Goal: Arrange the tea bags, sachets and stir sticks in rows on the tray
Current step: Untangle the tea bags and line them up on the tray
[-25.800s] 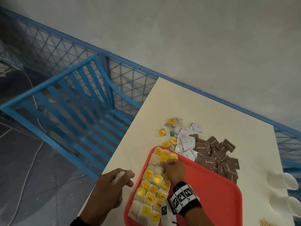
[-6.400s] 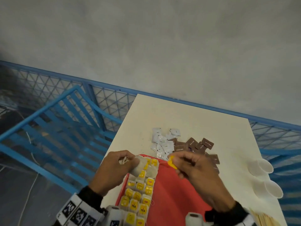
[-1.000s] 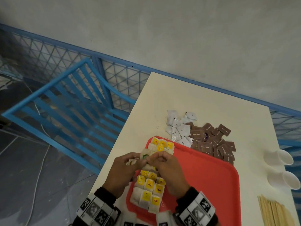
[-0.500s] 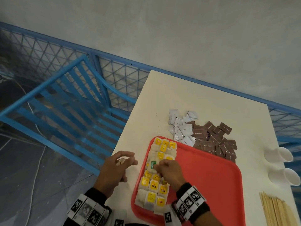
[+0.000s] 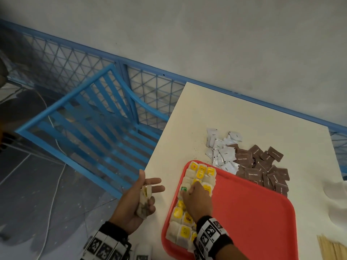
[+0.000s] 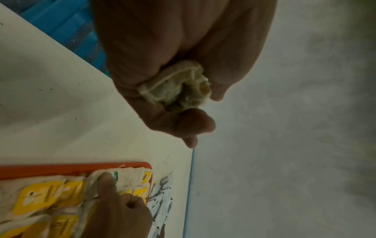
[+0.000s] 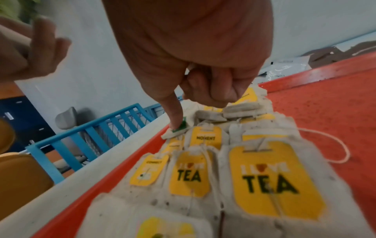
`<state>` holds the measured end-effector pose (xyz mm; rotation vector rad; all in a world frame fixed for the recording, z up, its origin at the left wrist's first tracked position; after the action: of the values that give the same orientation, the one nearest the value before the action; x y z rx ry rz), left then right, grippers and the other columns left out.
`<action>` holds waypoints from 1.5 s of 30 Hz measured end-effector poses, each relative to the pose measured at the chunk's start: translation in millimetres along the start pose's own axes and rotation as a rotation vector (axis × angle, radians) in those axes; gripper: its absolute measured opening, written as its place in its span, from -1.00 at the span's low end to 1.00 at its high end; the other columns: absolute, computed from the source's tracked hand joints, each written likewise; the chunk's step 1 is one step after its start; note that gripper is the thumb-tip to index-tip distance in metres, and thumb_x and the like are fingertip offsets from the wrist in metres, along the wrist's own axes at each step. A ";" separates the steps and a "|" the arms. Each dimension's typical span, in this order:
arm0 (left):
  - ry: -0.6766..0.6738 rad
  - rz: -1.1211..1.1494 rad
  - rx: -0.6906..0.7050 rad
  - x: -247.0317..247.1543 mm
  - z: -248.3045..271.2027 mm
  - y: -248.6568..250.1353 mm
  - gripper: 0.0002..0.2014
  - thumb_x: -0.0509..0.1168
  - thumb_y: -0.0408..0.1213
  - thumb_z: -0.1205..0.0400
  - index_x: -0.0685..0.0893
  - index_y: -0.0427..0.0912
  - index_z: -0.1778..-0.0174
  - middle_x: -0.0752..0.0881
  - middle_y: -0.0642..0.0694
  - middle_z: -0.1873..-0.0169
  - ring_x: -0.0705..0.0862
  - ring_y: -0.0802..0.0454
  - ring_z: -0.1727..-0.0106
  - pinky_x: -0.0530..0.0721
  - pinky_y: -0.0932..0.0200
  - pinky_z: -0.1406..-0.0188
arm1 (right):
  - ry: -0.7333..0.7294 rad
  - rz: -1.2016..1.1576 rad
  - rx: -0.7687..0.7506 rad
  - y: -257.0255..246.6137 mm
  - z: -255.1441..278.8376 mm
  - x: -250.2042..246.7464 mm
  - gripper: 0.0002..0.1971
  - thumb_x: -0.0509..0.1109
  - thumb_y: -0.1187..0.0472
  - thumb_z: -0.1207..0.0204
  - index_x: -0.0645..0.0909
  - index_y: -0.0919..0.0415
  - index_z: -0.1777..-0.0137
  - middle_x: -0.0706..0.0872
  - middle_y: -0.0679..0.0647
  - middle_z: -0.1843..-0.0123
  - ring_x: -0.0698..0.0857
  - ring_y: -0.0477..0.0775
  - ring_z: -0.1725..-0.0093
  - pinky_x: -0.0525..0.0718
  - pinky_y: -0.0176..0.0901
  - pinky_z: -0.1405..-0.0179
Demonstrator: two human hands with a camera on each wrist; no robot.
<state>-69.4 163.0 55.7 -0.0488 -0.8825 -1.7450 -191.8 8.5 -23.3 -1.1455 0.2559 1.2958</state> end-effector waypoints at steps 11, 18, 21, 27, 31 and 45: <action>-0.255 -0.183 0.003 54.4 9.1 -11.2 -0.37 0.07 0.26 -0.63 0.70 -0.15 -0.33 0.72 -0.30 0.21 0.45 0.07 0.58 0.40 0.31 0.69 | -0.065 -0.341 -0.545 -67.4 65.4 -115.4 -0.93 0.50 0.11 -0.53 0.68 0.01 0.17 0.56 -0.19 0.47 0.51 -0.18 0.44 0.47 -0.36 0.40; -0.350 -0.471 -0.105 104.1 24.3 -37.7 -0.18 -0.10 0.48 -0.47 0.73 -0.11 -0.15 0.59 -0.11 0.61 0.39 0.13 0.71 0.21 0.42 0.66 | -0.275 -0.042 -0.754 -56.7 87.8 -146.8 -0.90 0.50 0.13 -0.52 0.75 -0.10 0.02 0.64 -0.42 0.14 0.60 -0.23 0.11 0.48 -0.47 0.13; -0.387 -0.507 -0.061 117.2 29.0 -44.0 -0.24 0.01 0.53 -0.37 0.73 0.10 -0.20 0.67 -0.19 0.47 0.38 0.12 0.67 0.21 0.38 0.62 | -0.238 -0.139 -0.712 -39.4 89.0 -160.0 -0.91 0.59 0.12 -0.45 0.75 0.00 0.24 0.65 -0.40 0.22 0.66 -0.10 0.25 0.56 -0.36 0.21; -0.540 -0.437 0.014 132.4 37.8 -53.2 -0.25 0.27 0.25 -0.55 0.50 -0.43 -0.31 0.65 -0.22 0.37 0.26 0.13 0.65 0.14 0.35 0.63 | -0.178 -0.486 -0.632 -13.3 85.2 -200.6 -0.96 0.61 0.14 -0.39 0.84 0.08 0.20 0.80 -0.05 0.28 0.62 -0.15 0.34 0.47 -0.42 0.33; -0.569 -0.438 0.058 139.6 40.4 -52.6 -0.35 0.41 0.31 -0.48 0.62 -0.33 0.02 0.66 -0.23 0.40 0.25 0.10 0.66 0.20 0.34 0.63 | -0.210 -0.542 -0.601 -3.8 83.9 -211.4 -0.90 0.61 0.15 -0.38 0.84 0.15 0.17 0.81 0.04 0.29 0.64 -0.12 0.33 0.53 -0.38 0.34; -0.347 -0.511 0.449 140.8 41.0 -34.2 -0.70 0.20 -0.04 -0.78 0.76 -0.13 -0.12 0.64 -0.30 0.28 0.28 0.04 0.59 0.29 0.26 0.54 | -0.102 -0.683 -0.611 2.4 80.2 -236.2 -0.91 0.55 0.21 -0.43 0.81 0.18 0.11 0.83 0.20 0.18 0.76 0.22 0.17 0.68 0.04 0.08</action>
<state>-166.9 75.6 130.2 0.1907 -1.6369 -1.9901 -305.7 -75.6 182.1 -1.4907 -0.6076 0.8181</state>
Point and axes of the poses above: each hand's wrist, its own z-axis away from the middle knuckle, its own x-axis out of the palm, y = z × x, the point moved 4 cm from there along -z, towards the middle knuckle
